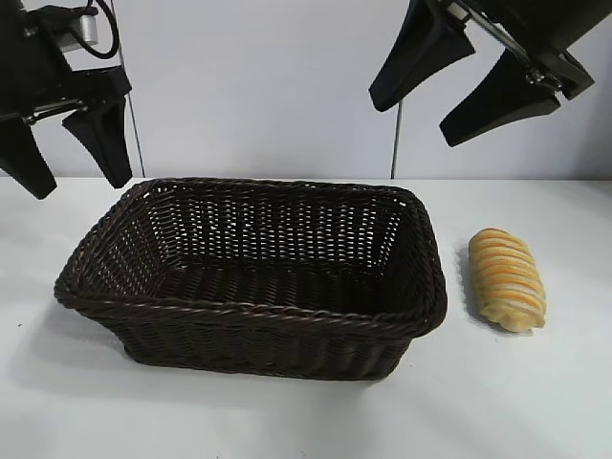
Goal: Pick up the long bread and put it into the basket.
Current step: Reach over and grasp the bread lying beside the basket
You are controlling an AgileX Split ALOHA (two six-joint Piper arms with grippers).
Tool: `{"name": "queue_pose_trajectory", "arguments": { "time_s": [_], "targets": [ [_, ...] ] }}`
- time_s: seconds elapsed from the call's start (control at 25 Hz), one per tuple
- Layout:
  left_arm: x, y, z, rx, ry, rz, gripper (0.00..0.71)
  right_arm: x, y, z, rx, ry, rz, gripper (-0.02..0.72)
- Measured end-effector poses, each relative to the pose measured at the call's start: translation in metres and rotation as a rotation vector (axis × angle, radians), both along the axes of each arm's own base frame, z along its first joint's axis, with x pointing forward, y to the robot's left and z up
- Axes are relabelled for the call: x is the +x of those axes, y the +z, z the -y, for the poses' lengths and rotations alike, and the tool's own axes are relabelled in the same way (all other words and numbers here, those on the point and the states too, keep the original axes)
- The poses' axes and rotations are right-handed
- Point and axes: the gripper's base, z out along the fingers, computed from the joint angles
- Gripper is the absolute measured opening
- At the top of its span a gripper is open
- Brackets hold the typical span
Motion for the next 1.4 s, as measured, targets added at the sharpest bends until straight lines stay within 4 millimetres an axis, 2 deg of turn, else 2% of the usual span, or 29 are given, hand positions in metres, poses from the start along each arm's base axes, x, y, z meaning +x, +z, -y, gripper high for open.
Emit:
{"name": "queue_pose_trajectory", "arguments": {
  "time_s": [0.64,1.4],
  "targets": [
    [-0.006,0.024,0.024,-0.310,0.052,-0.016,0.583,0.000,0.000,0.000,0.000,0.000,0.000,0.559],
    [-0.007,0.024,0.024,-0.320,0.046,-0.031,0.583,0.000,0.000,0.000,0.009,-0.018,-0.012,0.559]
  ]
}}
